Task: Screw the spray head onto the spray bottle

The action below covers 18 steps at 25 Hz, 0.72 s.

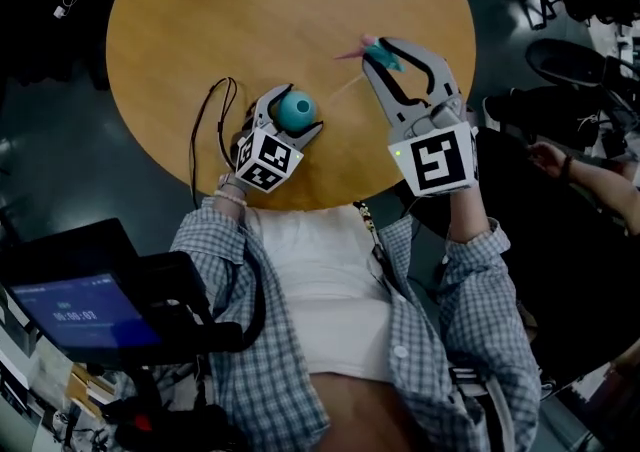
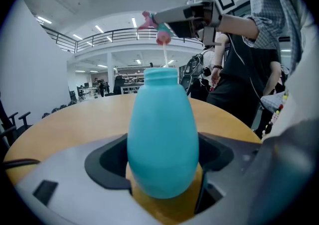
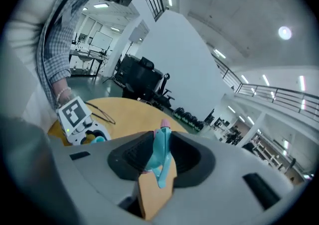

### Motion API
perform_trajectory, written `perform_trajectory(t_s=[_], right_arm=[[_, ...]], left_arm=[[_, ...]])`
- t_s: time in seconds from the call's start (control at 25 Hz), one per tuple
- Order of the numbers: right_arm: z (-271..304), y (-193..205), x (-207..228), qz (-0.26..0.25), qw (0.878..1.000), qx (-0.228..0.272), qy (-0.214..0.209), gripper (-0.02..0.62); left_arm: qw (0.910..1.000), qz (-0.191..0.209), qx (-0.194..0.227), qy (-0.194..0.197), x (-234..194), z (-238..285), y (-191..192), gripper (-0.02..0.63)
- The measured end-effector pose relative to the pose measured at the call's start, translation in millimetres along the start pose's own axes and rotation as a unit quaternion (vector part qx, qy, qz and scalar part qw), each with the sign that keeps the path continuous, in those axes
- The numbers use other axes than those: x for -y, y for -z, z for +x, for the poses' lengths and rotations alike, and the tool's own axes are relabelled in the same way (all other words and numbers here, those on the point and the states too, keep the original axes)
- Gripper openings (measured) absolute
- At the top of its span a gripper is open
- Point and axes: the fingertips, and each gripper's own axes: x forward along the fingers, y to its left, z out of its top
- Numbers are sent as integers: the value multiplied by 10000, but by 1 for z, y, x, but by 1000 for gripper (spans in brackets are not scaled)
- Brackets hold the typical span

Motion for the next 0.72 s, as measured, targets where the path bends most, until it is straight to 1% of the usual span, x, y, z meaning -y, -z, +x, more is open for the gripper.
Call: perform_trajectory(t_s=[0.12, 0.24, 0.36, 0.44, 0.56, 0.72], right_arm=[[-15, -37, 15, -146, 9992, 330, 162, 103], [-27, -61, 17, -16, 9985, 529, 157, 103], [-31, -76, 9, 103, 9974, 710, 89, 103], [-28, -79, 1, 50, 9971, 762, 37, 103], [-18, -71, -15, -160, 9978, 626, -127, 103], [-2, -50, -43, -84, 9980, 436, -452, 103]], left_arm=[[10000, -13, 2, 4, -1, 2, 0, 408], [10000, -25, 8, 9, -2, 3, 0, 408], [10000, -37, 9, 18, -2, 4, 1, 408], [10000, -46, 13, 19, -1, 4, 1, 408], [10000, -50, 25, 14, -2, 6, -1, 408], [10000, -81, 32, 9, -2, 5, -1, 408]])
